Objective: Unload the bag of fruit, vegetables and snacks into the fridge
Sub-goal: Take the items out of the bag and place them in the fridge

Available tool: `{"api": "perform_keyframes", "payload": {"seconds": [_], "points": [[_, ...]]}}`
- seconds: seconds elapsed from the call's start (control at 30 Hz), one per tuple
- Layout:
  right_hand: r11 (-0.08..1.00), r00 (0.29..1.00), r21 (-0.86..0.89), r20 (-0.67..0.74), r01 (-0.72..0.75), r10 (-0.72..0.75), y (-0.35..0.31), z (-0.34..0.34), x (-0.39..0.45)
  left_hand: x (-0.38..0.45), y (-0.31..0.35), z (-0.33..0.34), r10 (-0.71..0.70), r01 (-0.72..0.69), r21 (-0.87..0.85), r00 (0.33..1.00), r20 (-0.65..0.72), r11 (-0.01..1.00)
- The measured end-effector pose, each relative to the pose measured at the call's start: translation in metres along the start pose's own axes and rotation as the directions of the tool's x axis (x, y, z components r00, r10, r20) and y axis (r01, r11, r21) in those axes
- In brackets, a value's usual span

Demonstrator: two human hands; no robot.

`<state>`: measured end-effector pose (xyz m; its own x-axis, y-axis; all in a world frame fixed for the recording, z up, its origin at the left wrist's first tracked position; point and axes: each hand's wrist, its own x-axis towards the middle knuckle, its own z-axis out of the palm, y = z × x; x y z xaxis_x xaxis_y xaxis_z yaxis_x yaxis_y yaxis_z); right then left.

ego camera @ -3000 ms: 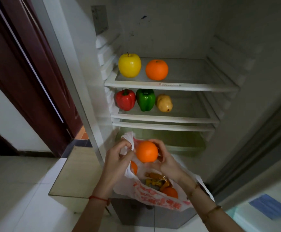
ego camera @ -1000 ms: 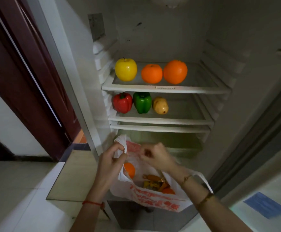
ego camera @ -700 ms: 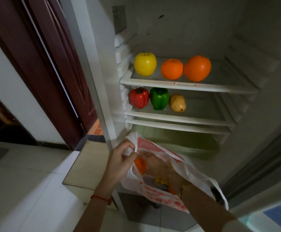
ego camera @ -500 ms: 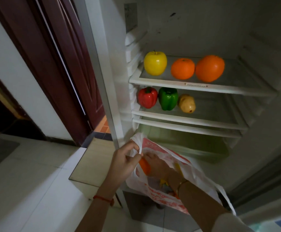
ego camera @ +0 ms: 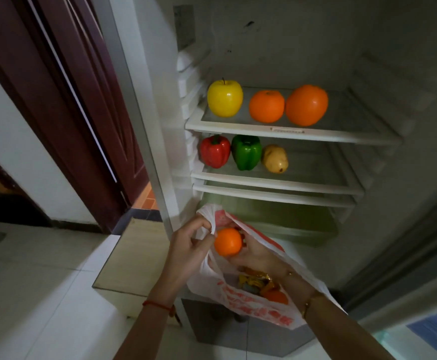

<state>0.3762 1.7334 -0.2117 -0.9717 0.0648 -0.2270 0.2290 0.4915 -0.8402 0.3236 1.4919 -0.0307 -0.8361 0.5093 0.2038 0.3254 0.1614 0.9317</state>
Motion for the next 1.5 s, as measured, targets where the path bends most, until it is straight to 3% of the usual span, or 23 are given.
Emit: {"api": "perform_keyframes", "payload": {"seconds": [0.03, 0.17, 0.47, 0.67, 0.83, 1.0, 1.07, 1.27, 1.37, 1.5], "points": [[0.997, 0.996, -0.065, -0.079, 0.035, -0.04, -0.023, -0.01, -0.01, 0.001, 0.0, 0.002, -0.006, 0.006, -0.009, 1.0, 0.007, 1.0], [0.989, 0.95, -0.006, -0.279, 0.145, -0.141, -0.11, -0.035, -0.043, 0.004, 0.006, 0.009, -0.008, 0.008, -0.007, 1.0, 0.008, 1.0], [0.906, 0.857, 0.312, -0.506, 0.287, -0.097, -0.147, -0.067, -0.09, 0.011, 0.018, 0.027, -0.005, 0.005, 0.008, 0.998, 0.056, 1.0], [0.846, 0.735, 0.275, -0.653, 0.457, -0.185, -0.193, -0.104, -0.104, 0.016, 0.023, 0.033, 0.007, -0.006, -0.016, 0.998, 0.061, 1.0], [0.855, 0.529, 0.104, -0.821, 0.508, -0.215, -0.223, -0.146, -0.103, 0.019, 0.025, 0.037, 0.002, -0.001, -0.021, 0.998, 0.067, 1.0], [0.916, 0.306, -0.125, -0.918, 0.38, -0.253, -0.239, -0.206, -0.093, 0.023, 0.021, 0.037, -0.028, 0.029, -0.02, 0.998, 0.063, 0.999], [0.937, 0.299, -0.143, -0.923, 0.319, -0.243, -0.241, -0.231, -0.087, 0.022, 0.022, 0.036, -0.034, 0.035, -0.011, 0.998, 0.056, 0.999], [0.971, 0.387, -0.196, -0.892, 0.135, -0.234, -0.241, -0.264, -0.073, 0.025, 0.021, 0.036, -0.042, 0.041, 0.025, 0.998, 0.056, 0.999], [0.977, 0.435, -0.174, -0.876, 0.12, -0.21, -0.232, -0.263, -0.069, 0.026, 0.023, 0.036, -0.04, 0.038, 0.021, 0.997, 0.062, 0.999], [0.978, 0.437, -0.167, -0.876, 0.123, -0.204, -0.23, -0.259, -0.068, 0.024, 0.026, 0.035, -0.038, 0.039, -0.004, 0.998, 0.058, 0.999]]}}
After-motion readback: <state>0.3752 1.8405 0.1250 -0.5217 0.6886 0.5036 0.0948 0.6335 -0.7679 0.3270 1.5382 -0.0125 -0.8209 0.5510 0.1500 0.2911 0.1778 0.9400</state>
